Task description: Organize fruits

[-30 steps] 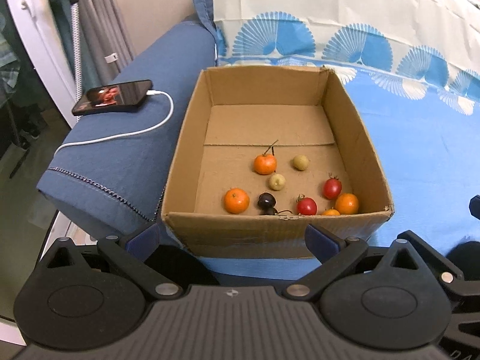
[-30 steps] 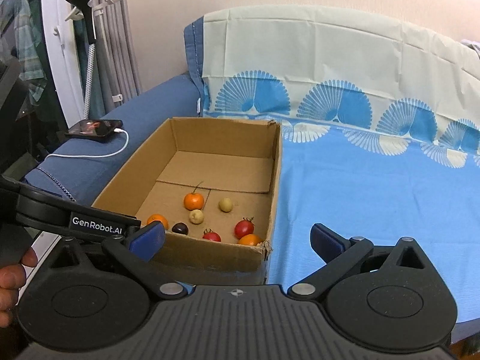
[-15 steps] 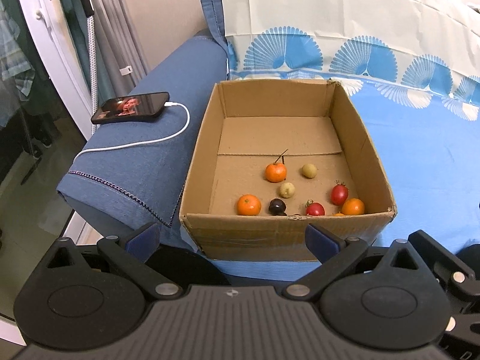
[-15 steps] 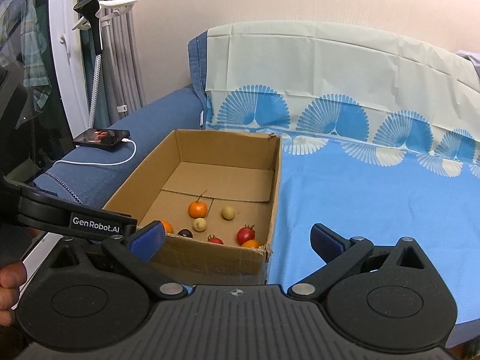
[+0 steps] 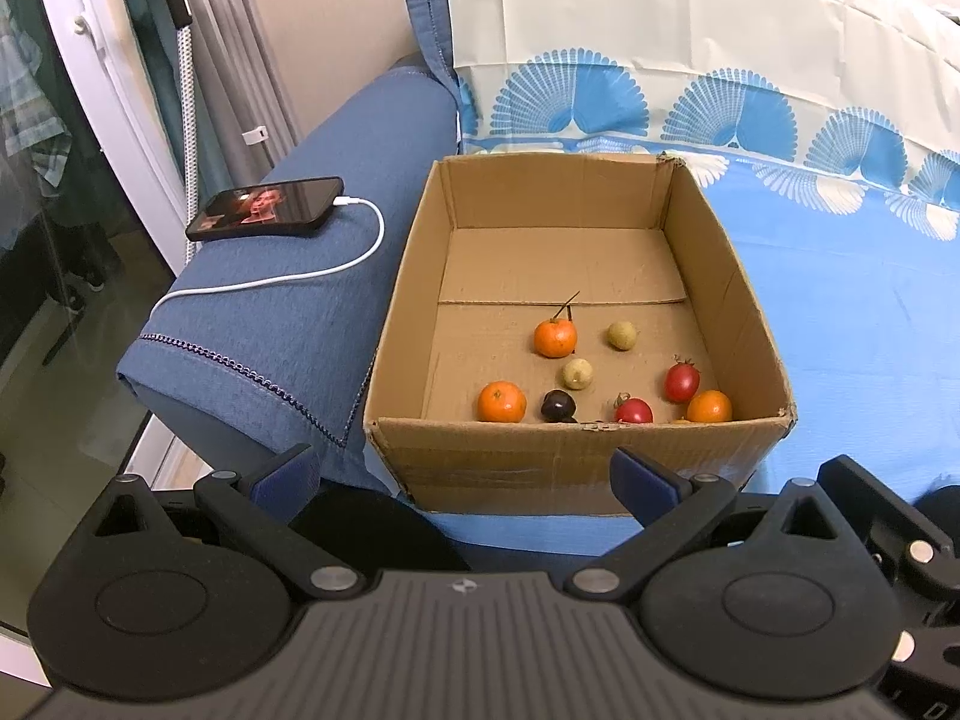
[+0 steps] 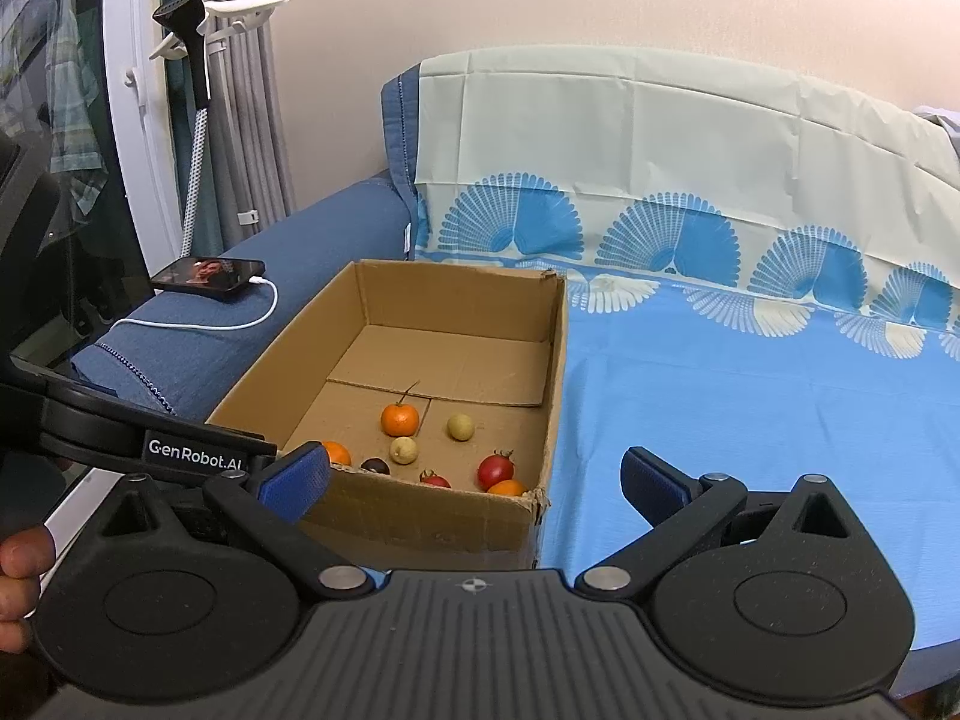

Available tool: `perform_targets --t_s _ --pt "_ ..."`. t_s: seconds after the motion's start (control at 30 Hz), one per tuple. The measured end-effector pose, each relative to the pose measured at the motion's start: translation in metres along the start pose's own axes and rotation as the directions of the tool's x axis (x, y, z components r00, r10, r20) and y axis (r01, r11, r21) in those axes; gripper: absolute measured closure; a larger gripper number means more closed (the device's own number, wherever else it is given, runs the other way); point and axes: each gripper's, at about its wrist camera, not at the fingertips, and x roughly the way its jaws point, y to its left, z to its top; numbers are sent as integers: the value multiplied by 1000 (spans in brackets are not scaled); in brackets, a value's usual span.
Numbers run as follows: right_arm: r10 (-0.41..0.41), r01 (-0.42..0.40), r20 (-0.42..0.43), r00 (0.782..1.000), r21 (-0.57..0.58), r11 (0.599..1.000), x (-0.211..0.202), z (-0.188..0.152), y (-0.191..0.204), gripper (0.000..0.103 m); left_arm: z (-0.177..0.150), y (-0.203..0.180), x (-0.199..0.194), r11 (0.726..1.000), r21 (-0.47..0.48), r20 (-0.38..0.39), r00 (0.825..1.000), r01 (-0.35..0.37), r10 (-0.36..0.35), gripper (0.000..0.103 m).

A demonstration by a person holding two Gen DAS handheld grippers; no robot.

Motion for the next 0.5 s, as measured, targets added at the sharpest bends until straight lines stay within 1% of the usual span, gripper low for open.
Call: perform_targets --t_s 0.5 --pt "1 -1 1 1000 -1 1000 0 -1 1 1 1 -2 0 1000 9 -5 1000 -2 2 0"
